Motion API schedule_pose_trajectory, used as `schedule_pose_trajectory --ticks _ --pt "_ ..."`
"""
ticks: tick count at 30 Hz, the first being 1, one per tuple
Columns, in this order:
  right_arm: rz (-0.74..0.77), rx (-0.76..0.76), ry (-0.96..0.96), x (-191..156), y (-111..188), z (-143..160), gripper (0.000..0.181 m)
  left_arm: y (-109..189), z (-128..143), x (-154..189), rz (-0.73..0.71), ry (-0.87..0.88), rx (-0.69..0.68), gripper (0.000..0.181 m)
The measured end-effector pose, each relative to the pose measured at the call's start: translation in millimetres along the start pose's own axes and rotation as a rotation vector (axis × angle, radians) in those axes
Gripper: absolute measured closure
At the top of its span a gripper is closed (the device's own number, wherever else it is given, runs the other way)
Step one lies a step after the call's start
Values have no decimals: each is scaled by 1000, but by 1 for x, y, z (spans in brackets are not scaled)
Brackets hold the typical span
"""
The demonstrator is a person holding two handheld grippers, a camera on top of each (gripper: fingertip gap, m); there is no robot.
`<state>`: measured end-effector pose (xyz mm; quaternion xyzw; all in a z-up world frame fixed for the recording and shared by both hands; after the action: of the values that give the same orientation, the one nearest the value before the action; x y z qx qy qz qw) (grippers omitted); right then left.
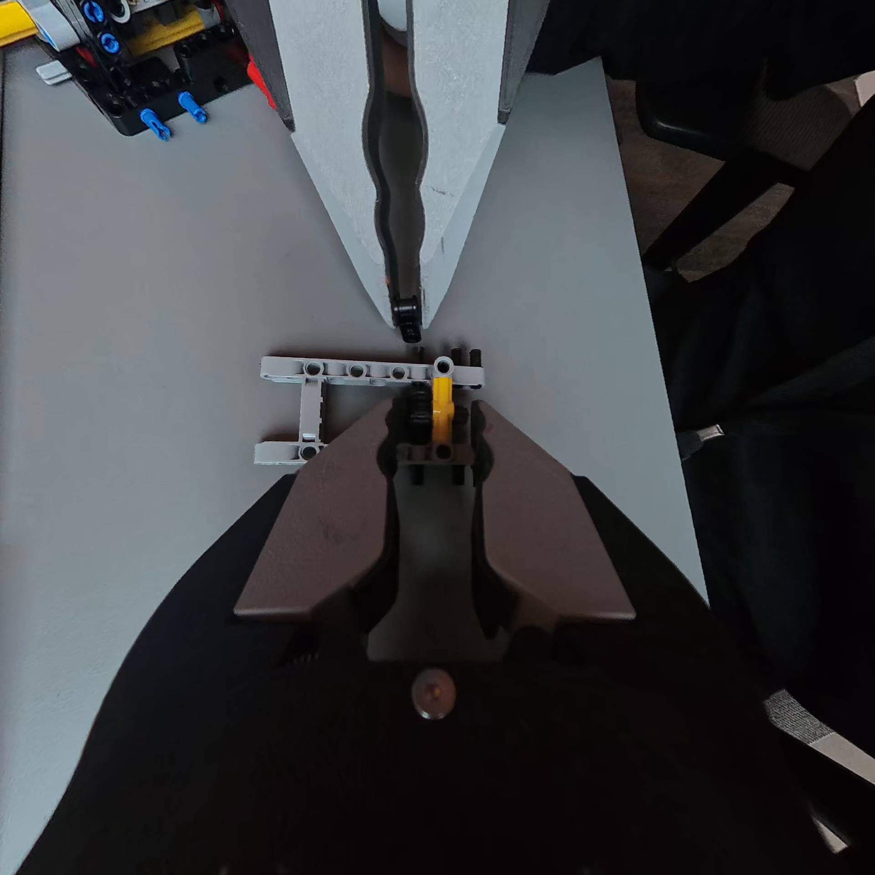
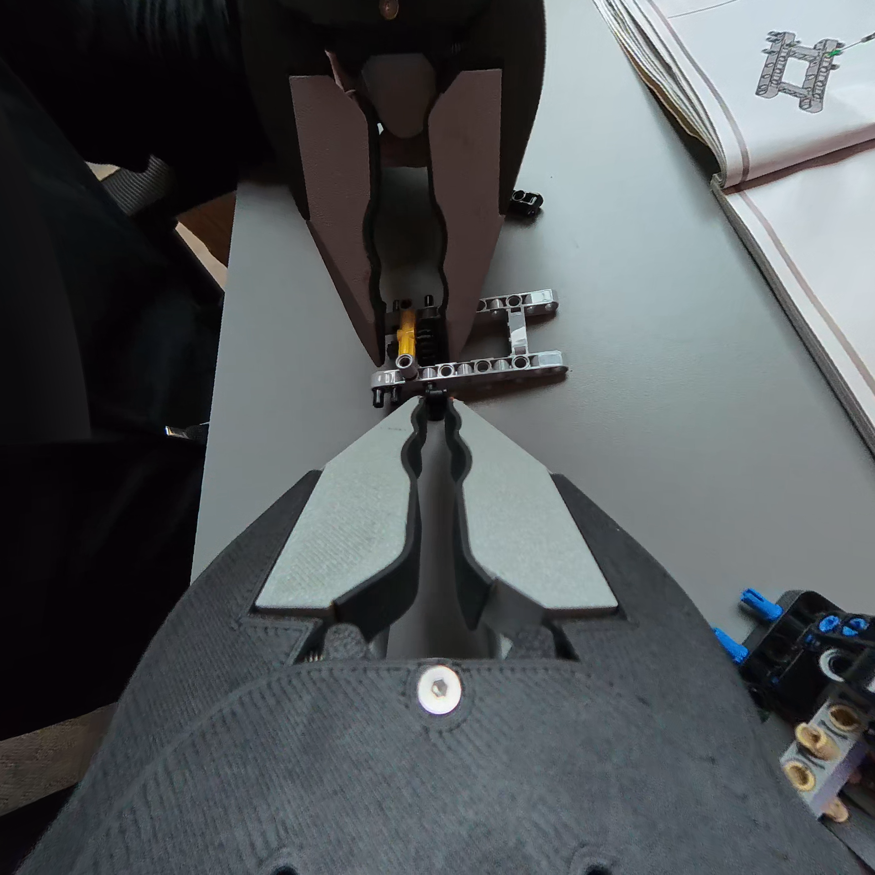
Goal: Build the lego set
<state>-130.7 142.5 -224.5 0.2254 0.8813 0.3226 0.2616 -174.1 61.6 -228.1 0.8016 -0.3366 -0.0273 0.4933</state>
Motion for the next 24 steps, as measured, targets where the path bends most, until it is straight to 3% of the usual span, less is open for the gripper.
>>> schedule_pose_trajectory --ticks 7,19,24 --pt "23 -32 29 -2 -4 2 177 -1 -4 3 16 17 6 147" --pt "30 -19 12 -3 -4 1 177 -6 -7 5 -56 8 -13 150" --pt "23 18 13 -3 0 -1 177 -6 -8 4 -17 68 8 150"
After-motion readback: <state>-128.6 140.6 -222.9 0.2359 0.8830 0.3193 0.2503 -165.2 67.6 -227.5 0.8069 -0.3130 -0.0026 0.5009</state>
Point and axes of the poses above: each gripper's, where its closed fingertips meet, y back along the fingers, z out of its underside, x = y × z across the jaws, the point moved 5 cm from there along y, back along the fingers, and after that the axes turned 10 degrees about -x, right-handed, at the moved point
